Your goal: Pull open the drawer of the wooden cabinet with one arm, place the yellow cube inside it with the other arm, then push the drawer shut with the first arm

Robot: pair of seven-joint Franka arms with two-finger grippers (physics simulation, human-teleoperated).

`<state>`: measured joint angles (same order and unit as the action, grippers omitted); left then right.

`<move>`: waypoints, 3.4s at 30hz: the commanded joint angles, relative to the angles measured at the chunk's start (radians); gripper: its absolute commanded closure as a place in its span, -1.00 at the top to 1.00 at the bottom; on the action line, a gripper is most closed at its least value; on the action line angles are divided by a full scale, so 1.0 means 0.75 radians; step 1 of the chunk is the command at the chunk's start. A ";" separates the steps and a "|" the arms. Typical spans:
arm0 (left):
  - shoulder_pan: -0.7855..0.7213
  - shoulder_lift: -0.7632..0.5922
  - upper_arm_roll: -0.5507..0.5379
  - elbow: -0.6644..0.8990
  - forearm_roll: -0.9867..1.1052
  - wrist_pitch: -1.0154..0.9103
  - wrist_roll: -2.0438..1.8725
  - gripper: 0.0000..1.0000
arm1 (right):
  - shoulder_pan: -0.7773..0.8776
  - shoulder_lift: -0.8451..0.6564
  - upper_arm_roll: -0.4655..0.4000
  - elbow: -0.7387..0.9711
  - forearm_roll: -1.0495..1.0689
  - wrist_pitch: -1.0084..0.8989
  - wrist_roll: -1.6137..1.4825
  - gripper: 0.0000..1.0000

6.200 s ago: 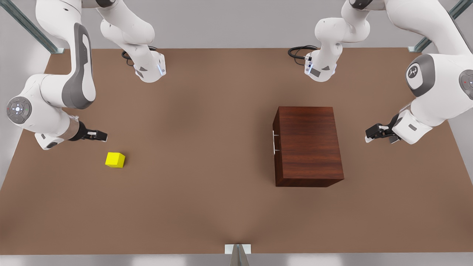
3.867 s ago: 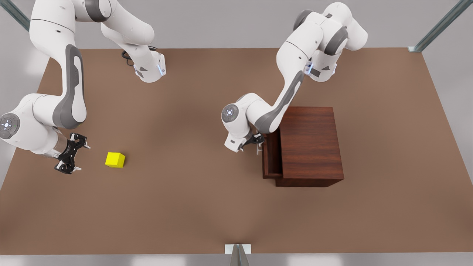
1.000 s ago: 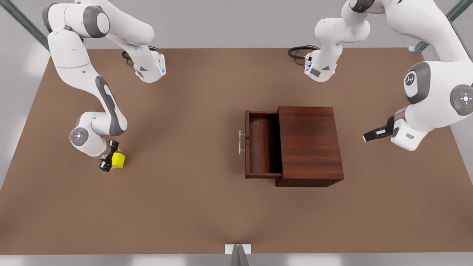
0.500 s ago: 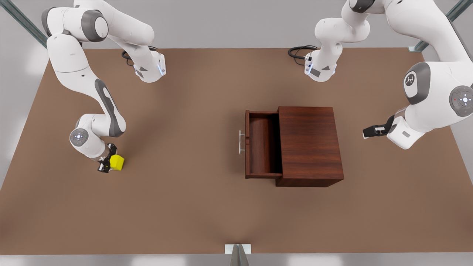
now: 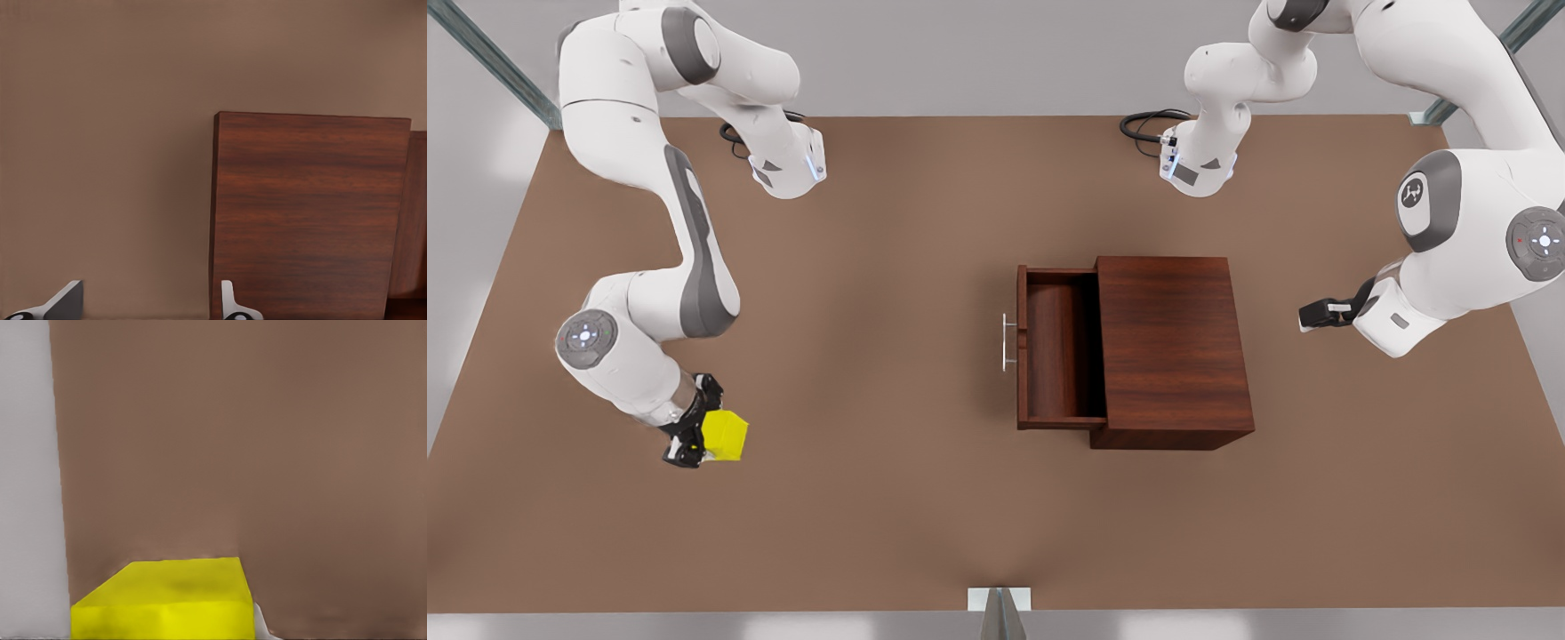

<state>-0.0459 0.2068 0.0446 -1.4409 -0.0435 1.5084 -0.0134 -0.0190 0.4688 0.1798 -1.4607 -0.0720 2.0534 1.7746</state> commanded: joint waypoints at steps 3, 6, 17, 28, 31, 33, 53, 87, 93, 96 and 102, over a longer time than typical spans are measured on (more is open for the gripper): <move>0.000 0.002 0.000 0.005 0.001 0.003 0.077 1.00 | 0.193 0.095 -0.003 0.254 0.063 -0.641 0.348 -0.21; 0.000 0.002 0.000 0.005 0.001 0.003 0.077 1.00 | 0.324 0.146 -0.003 0.395 0.094 -0.729 0.530 -0.21; 0.000 0.002 0.000 0.005 0.001 0.005 0.077 1.00 | 0.704 0.261 -0.013 0.602 0.262 -0.368 1.187 -0.21; 0.000 0.004 0.000 0.005 0.003 0.005 0.077 1.00 | 0.872 0.434 0.030 0.684 0.256 0.052 1.399 -0.20; 0.000 0.006 0.000 0.009 0.003 0.005 0.077 1.00 | 0.919 0.469 0.004 0.686 0.254 0.107 1.401 -0.20; 0.000 0.008 0.000 0.009 0.003 0.005 0.077 1.00 | 0.931 0.477 -0.009 0.686 0.254 0.146 1.401 -0.17; -0.386 0.256 -0.010 0.391 0.019 0.012 -0.585 1.00 | -0.134 -0.226 -0.099 0.021 -0.047 -0.600 -2.393 1.00; -1.150 0.884 0.000 0.401 0.359 0.654 -1.624 1.00 | -0.108 -0.134 -0.099 0.056 -0.027 -0.639 -2.311 1.00; -1.115 0.831 0.004 0.367 0.351 0.539 -1.514 1.00 | -0.110 -0.134 -0.099 0.056 -0.027 -0.639 -2.311 1.00; -1.098 0.827 0.004 0.342 0.348 0.529 -1.500 1.00 | -0.108 -0.134 -0.099 0.058 -0.027 -0.639 -2.311 1.00; -1.056 0.804 0.006 0.318 0.348 0.505 -1.430 1.00 | -0.108 -0.134 -0.099 0.058 -0.027 -0.639 -2.311 1.00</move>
<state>-0.8417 0.8138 0.0487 -1.2014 0.2172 1.9108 -1.1067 -0.1007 0.3694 0.1058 -1.4179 -0.0929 1.5742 0.1495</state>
